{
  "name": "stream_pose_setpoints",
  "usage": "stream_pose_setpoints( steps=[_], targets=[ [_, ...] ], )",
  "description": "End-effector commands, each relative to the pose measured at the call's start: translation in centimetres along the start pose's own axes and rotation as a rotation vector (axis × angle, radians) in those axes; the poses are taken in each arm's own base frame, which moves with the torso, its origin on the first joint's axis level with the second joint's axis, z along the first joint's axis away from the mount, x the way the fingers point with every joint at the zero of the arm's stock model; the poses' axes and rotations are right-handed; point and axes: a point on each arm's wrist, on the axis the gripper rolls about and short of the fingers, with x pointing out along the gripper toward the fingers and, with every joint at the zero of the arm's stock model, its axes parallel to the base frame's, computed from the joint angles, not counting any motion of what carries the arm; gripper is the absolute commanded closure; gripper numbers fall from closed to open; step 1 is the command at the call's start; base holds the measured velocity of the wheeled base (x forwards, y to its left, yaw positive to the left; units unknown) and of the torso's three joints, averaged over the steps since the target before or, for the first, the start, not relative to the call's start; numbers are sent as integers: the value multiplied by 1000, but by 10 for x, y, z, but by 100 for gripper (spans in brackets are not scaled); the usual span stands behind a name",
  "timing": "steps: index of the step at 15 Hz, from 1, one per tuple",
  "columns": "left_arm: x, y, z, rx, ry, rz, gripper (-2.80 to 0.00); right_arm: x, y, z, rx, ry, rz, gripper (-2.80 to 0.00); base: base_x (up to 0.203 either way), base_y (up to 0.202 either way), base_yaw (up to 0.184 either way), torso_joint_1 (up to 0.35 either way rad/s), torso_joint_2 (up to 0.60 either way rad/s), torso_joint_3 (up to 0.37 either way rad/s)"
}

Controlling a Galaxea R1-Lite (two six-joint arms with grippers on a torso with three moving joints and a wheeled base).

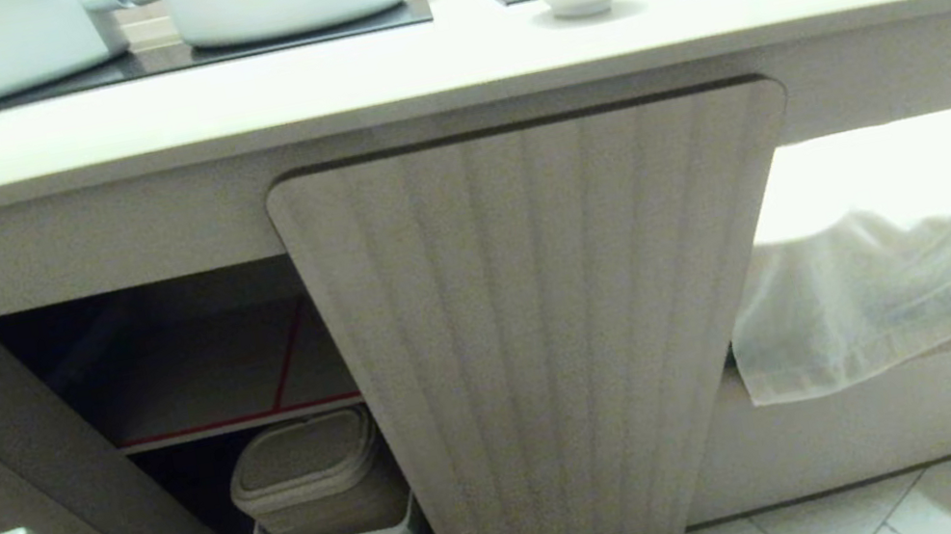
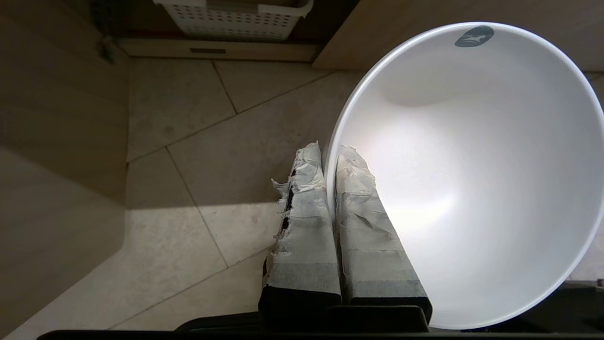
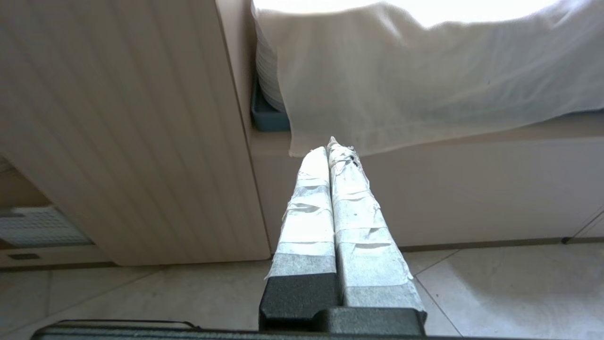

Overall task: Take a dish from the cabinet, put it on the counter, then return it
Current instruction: Place it on the table

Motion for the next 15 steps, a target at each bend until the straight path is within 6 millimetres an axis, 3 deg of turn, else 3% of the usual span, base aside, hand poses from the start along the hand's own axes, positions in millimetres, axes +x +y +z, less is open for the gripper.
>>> stream_pose_setpoints(
  steps=[1,15],
  targets=[
    [0,0,0,-1,1,1,0,0,0,0,0,1,1,0,0,0,0,17,-566,-258],
    [-1,-1,2,0,-6,-2,0,0,0,0,0,2,1,0,0,0,0,232,-483,-263]
  ],
)
